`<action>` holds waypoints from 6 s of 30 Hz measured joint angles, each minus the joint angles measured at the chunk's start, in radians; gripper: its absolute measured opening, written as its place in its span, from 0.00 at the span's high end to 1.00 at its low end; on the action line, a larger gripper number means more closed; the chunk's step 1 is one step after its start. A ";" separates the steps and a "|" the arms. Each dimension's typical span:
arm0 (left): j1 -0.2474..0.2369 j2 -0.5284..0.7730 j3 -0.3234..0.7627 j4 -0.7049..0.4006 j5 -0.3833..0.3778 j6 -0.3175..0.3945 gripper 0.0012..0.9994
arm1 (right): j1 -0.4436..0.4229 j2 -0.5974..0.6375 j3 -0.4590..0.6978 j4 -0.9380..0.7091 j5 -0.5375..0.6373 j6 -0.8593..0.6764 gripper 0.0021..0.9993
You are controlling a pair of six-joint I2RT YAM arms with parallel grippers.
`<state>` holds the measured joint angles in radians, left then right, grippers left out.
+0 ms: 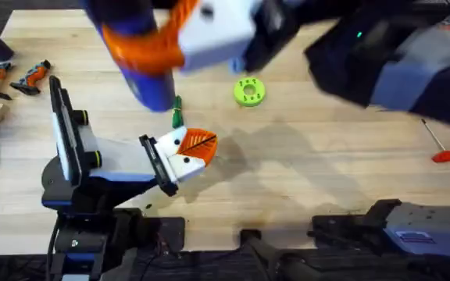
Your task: Pick up the gripper from the table and insert it into the empty holder that is missing its gripper. Then pick up a screw, insert it into the mounting hole, and use the screwdriver to tighten it. Finally, clean up the table by picking up the vegetable and placing it into the bucket.
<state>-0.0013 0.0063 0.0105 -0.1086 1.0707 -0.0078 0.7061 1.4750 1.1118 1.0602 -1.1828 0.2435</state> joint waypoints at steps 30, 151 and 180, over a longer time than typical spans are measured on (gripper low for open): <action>0.000 0.000 0.000 0.000 0.003 0.000 0.99 | -0.429 0.093 0.349 -2.004 1.060 -1.091 0.98; -0.151 1.846 1.275 -0.904 -1.041 -0.308 0.01 | -0.462 -0.506 -0.009 -2.165 1.188 -0.134 0.01; -0.151 1.871 1.275 -0.878 -1.030 -0.287 0.10 | -0.462 -0.506 -0.009 -2.190 1.188 -0.131 0.01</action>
<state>-0.1528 1.8773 1.2858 -0.9867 0.0406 -0.2946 0.2440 0.9688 1.1027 -1.1301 0.0055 0.1127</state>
